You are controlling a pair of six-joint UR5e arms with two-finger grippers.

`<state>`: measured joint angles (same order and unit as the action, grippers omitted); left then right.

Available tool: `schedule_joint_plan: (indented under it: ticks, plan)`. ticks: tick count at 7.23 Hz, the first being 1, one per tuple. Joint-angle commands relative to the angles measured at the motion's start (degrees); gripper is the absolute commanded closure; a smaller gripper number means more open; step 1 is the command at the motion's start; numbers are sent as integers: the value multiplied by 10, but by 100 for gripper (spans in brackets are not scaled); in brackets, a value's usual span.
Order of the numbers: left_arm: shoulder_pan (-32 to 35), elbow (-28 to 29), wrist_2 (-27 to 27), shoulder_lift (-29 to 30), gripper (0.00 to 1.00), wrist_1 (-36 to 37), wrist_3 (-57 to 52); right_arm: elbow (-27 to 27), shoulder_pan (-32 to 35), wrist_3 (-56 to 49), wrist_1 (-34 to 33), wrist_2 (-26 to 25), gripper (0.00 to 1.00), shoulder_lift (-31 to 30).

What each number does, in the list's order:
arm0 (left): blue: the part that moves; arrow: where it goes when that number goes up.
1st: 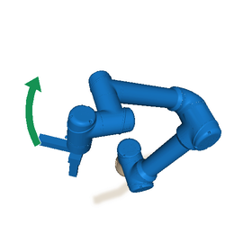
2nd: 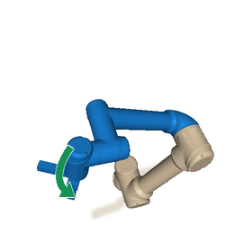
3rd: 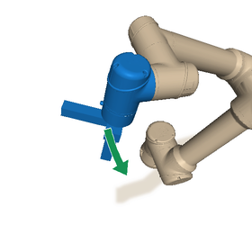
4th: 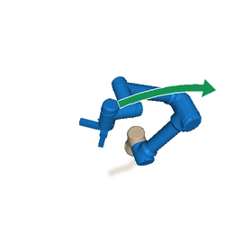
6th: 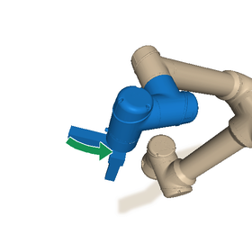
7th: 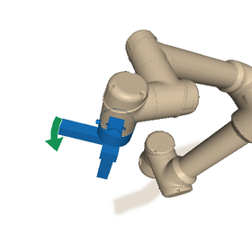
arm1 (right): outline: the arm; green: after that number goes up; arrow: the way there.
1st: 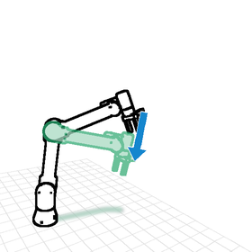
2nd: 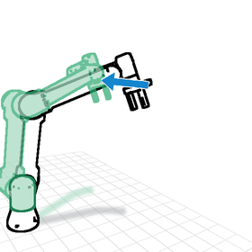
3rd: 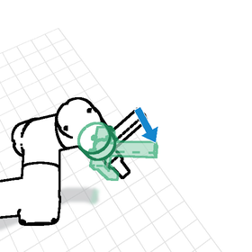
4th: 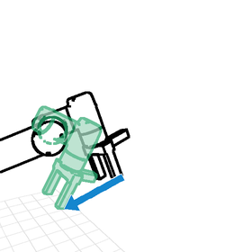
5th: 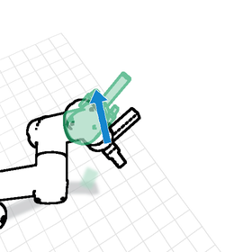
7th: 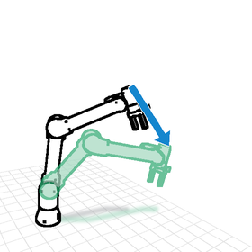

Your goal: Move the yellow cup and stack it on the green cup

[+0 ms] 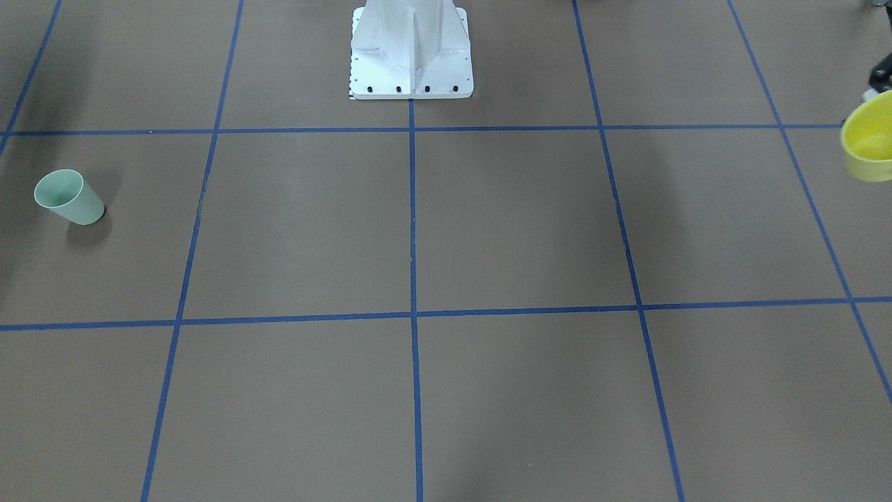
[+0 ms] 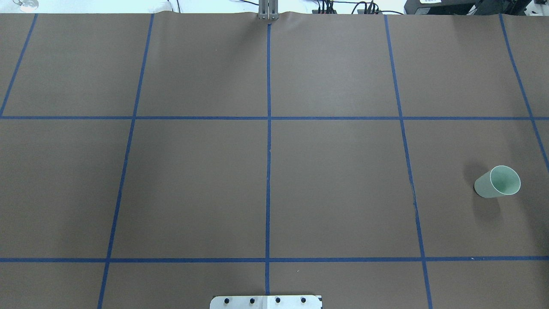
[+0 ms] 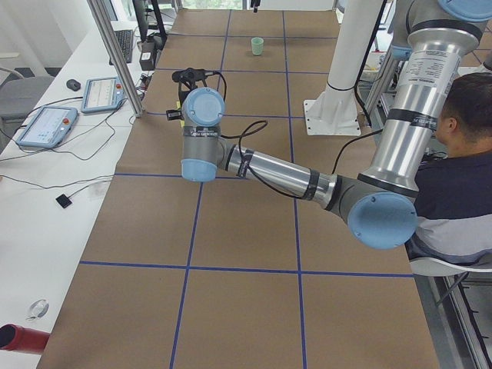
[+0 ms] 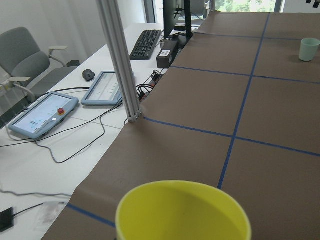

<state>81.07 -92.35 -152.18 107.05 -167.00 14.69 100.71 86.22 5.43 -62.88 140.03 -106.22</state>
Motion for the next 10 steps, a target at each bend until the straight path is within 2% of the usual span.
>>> schedule_joint_plan:
  ticks: [1, 3, 4, 5, 7, 10]
  plan:
    - [-133, -18, 98, 56, 100, -22, 84, 4, 0, 64, 0, 40, 0, 40]
    - [-308, -21, 296, 76, 100, -132, 139, 32, 1, 160, -2, 65, 0, 84]
    - [-385, -21, 384, 89, 100, -157, 142, 40, 0, 214, -3, 73, 0, 114]
    - [-428, -20, 428, 103, 100, -164, 142, 41, -8, 263, -6, 80, 0, 154]
    - [-473, 13, 477, 161, 100, -164, 140, 41, -66, 385, -8, 81, 0, 251]
    - [-487, 37, 486, 173, 100, -165, 136, 44, -140, 542, -31, 64, 0, 377]
